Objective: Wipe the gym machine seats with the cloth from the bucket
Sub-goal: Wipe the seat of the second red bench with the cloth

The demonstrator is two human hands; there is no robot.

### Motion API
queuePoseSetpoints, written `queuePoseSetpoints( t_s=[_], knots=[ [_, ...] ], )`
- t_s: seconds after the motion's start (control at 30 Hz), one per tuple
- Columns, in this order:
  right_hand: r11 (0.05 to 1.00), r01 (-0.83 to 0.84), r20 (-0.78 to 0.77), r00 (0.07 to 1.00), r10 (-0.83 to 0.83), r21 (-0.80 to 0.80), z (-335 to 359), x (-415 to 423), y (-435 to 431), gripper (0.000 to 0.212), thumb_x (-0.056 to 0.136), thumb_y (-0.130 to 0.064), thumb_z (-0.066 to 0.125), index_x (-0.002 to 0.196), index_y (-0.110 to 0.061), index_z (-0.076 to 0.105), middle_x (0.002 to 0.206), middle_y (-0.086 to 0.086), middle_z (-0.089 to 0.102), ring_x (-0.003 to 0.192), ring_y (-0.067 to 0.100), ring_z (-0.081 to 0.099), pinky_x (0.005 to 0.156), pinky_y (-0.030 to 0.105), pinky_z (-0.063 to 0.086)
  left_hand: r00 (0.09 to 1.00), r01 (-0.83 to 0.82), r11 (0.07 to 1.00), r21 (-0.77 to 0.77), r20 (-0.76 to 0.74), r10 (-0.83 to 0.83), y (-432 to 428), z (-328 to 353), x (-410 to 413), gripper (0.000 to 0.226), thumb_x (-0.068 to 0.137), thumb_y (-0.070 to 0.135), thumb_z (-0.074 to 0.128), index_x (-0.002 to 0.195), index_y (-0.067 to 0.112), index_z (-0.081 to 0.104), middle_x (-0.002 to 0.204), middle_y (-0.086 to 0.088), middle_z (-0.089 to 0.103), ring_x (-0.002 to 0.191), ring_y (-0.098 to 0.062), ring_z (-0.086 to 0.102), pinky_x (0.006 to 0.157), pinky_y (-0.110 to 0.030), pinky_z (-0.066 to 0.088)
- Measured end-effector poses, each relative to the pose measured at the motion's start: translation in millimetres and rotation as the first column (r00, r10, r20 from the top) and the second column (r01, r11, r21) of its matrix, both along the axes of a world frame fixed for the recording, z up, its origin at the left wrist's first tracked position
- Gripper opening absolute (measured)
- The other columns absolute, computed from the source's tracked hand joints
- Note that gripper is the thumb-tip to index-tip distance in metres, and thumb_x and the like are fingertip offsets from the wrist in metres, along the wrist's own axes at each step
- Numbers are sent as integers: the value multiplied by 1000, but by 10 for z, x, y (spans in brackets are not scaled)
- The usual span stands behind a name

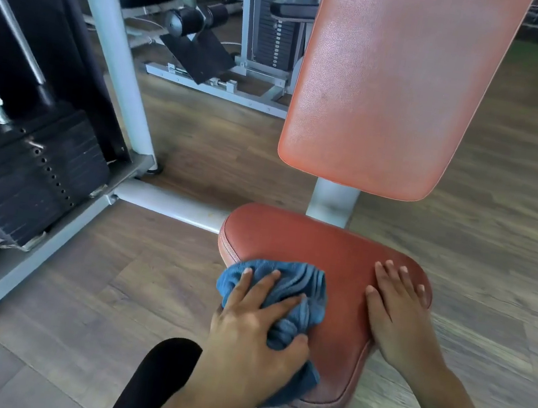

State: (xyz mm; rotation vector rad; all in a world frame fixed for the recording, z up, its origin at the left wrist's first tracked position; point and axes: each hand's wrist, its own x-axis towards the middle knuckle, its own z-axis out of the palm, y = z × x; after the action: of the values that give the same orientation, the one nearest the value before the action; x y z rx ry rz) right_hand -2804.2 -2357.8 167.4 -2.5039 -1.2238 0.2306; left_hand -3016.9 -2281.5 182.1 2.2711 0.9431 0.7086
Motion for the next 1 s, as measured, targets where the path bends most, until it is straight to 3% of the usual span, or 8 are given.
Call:
queuePoseSetpoints(
  t_s=[0.1,0.27,0.37,0.43,0.6,0.7,0.83,1.0],
  knots=[
    [1000,-11,5,1000,11,0,-1,21,-4,78,82,-52,5,150,-16,20,158,2,12,146,16,1,116,33,-5,999,-7,988,154,-45,14,-235,12,-46,46,58,52,55,100,41,71,127,6,61,123,-31,52,84,-52,50],
    [1000,-20,5,1000,20,-17,12,58,-14,89,75,-59,-3,151,-18,17,159,-1,9,146,12,-1,115,30,-8,984,155,949,276,-129,-123,-244,25,-28,50,57,56,57,103,43,70,127,4,61,122,-28,54,91,-60,44],
    [999,-1,27,1000,2,-34,2,148,-16,70,92,-54,9,151,-16,15,159,0,8,146,14,-2,117,33,-8,966,194,966,169,-206,-158,184,61,71,57,66,60,46,118,43,61,141,6,48,135,-23,39,105,-53,36],
    [998,38,16,999,-37,-48,5,252,-11,56,101,-39,21,151,-15,14,159,1,6,146,14,-4,118,33,-8,931,130,991,14,-346,-117,585,85,245,72,68,67,29,131,42,50,152,10,30,144,-17,17,116,-46,17],
    [994,68,2,998,-68,-85,-11,503,-37,56,102,-36,21,151,-15,6,160,1,-1,145,14,-9,116,32,-11,823,-32,996,80,-563,71,1243,11,917,54,87,56,44,138,41,41,155,8,23,144,-21,12,115,-50,7],
    [994,58,-22,998,-61,-95,-52,546,-52,57,101,-37,20,151,-14,4,160,2,-1,146,15,-8,118,32,-8,816,56,993,100,-578,12,1112,23,1257,55,87,55,43,140,40,39,155,4,25,144,-25,14,115,-50,7],
    [995,67,9,998,-66,-71,-117,546,-51,72,91,-53,2,151,-14,5,160,2,1,146,15,-4,117,31,-8,850,253,966,61,-491,-191,898,4,1049,57,80,57,42,137,47,40,154,14,24,144,-12,12,118,-39,8],
    [997,68,25,997,-67,-33,-156,515,-55,91,74,-57,-12,152,-14,6,160,2,1,146,13,-5,113,26,-13,843,97,988,122,-537,-16,1395,-7,820,87,59,69,12,136,43,43,153,12,27,144,-12,16,117,-39,4]
  ],
)
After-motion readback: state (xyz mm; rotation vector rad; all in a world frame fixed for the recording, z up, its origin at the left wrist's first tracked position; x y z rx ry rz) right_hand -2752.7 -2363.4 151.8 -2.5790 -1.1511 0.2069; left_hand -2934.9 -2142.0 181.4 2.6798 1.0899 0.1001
